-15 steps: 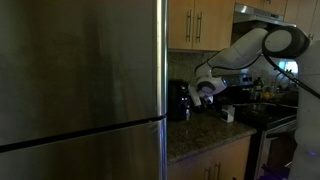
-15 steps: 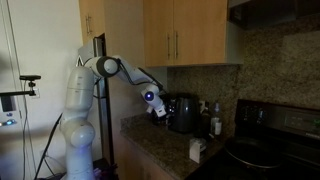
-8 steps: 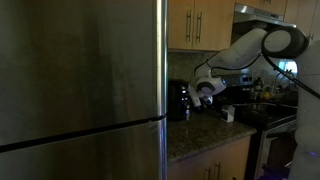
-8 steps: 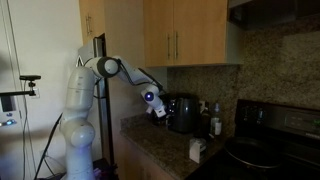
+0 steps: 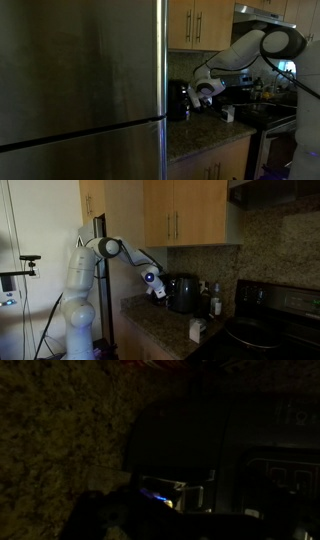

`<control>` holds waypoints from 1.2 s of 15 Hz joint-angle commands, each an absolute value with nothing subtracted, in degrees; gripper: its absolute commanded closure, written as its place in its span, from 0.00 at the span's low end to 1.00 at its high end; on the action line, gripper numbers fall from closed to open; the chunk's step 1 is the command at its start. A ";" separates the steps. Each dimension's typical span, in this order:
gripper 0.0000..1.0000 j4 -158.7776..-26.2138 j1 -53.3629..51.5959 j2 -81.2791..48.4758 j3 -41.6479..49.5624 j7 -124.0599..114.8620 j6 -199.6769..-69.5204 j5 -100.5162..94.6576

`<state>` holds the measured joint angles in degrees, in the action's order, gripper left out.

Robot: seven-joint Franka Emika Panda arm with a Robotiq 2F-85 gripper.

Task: Press a button on the air fryer

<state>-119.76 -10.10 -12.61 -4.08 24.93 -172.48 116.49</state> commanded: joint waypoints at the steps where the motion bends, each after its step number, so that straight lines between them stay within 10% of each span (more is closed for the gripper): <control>1: 0.00 -112.25 -10.14 -19.20 -3.25 25.50 -172.09 117.32; 18: 0.00 -123.88 -11.85 -7.46 -1.67 35.92 -169.09 127.46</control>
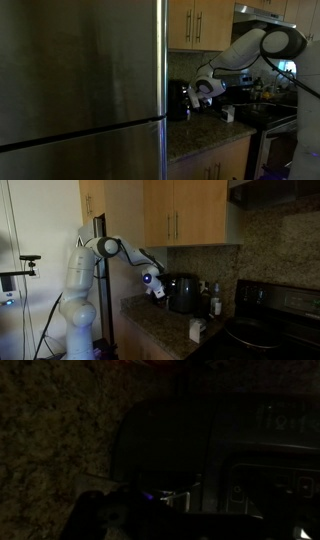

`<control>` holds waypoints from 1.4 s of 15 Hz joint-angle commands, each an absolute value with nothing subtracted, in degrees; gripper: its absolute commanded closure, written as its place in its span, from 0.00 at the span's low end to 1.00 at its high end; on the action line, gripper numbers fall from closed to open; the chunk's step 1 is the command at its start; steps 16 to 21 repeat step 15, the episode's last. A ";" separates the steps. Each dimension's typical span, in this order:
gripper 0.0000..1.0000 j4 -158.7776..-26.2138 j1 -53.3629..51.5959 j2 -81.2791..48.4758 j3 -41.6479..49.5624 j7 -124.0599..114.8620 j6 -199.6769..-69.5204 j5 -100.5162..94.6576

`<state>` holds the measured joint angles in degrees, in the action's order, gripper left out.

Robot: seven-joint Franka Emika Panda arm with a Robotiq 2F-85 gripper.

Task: Press a button on the air fryer

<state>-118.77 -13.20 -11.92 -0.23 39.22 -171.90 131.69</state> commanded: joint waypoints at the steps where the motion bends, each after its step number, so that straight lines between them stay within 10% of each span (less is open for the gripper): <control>1: 0.00 -125.58 -11.76 -6.02 -1.74 34.45 -168.71 125.92; 10: 0.00 -155.52 -11.55 11.01 -1.21 -10.57 -169.34 85.10; 21: 0.00 -150.64 -12.62 5.08 -1.78 -6.72 -170.59 88.73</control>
